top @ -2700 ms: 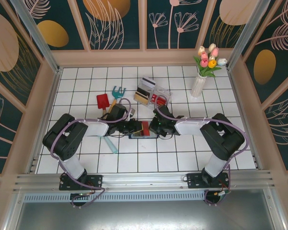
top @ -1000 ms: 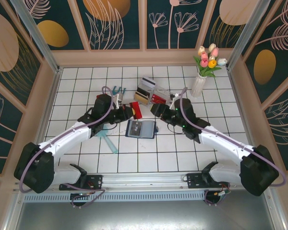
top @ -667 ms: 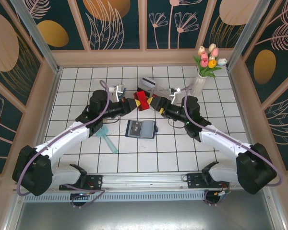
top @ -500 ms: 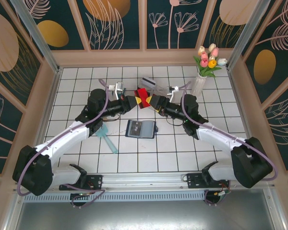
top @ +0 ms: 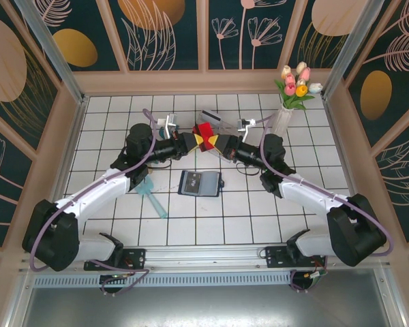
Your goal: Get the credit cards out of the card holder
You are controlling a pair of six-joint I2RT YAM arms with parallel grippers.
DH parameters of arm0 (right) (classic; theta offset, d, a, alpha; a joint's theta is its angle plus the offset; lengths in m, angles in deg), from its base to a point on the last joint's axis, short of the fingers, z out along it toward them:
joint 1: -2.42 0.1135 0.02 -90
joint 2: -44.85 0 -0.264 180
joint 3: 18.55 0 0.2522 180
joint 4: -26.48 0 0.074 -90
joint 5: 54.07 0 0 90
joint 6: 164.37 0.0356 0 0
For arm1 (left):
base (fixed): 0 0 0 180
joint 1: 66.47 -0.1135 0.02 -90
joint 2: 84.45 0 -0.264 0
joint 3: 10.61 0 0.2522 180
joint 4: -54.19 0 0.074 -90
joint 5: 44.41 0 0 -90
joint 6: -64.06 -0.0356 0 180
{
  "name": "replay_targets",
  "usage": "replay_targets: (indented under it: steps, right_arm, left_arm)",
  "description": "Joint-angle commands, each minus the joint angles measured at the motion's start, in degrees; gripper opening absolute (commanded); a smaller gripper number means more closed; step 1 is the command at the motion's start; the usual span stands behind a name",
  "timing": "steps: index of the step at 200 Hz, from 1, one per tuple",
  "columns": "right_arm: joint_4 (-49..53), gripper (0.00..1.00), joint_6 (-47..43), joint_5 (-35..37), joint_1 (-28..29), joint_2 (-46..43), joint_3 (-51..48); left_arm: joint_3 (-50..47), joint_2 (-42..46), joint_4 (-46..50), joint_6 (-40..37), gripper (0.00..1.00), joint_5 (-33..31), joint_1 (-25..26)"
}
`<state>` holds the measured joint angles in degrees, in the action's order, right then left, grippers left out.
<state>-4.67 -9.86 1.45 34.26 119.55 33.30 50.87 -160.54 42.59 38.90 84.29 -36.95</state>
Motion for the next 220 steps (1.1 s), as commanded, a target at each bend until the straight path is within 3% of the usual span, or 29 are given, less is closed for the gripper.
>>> replay_targets:
  steps: [1,32,81,106,123,187,220]
  right_arm:
    - [-1.06,0.0,-4.33,2.1,-0.17,-2.57,-0.98]
    - [10.28,0.0,-15.05,5.58,-0.11,-5.55,0.12]
    - [32.0,0.0,-37.25,15.0,-2.91,-11.29,5.61]
    - [41.53,0.0,-47.04,21.46,-3.47,-10.64,10.22]
    - [44.65,0.0,-53.18,22.79,-3.72,-8.98,12.34]
    - [46.37,0.0,-72.05,22.52,-4.95,0.79,18.15]
    - [54.06,0.0,-83.08,14.58,-7.06,7.53,24.81]
  left_arm:
    - [2.58,-0.95,4.27,-3.31,0.27,-0.58,-0.87]
    - [4.15,-0.68,16.11,-11.93,0.71,-8.85,-1.59]
    - [3.27,1.15,26.16,-20.07,0.98,-21.09,-2.34]
    - [2.25,2.19,30.97,-22.16,0.99,-31.36,-2.54]
    - [1.4,2.3,32.36,-23.47,0.98,-33.63,-2.71]
    - [-4.67,1.67,30.01,-22.95,0.98,-29.25,-7.87]
    - [-6.35,1.21,29.13,-24.27,0.99,-25.36,-9.95]
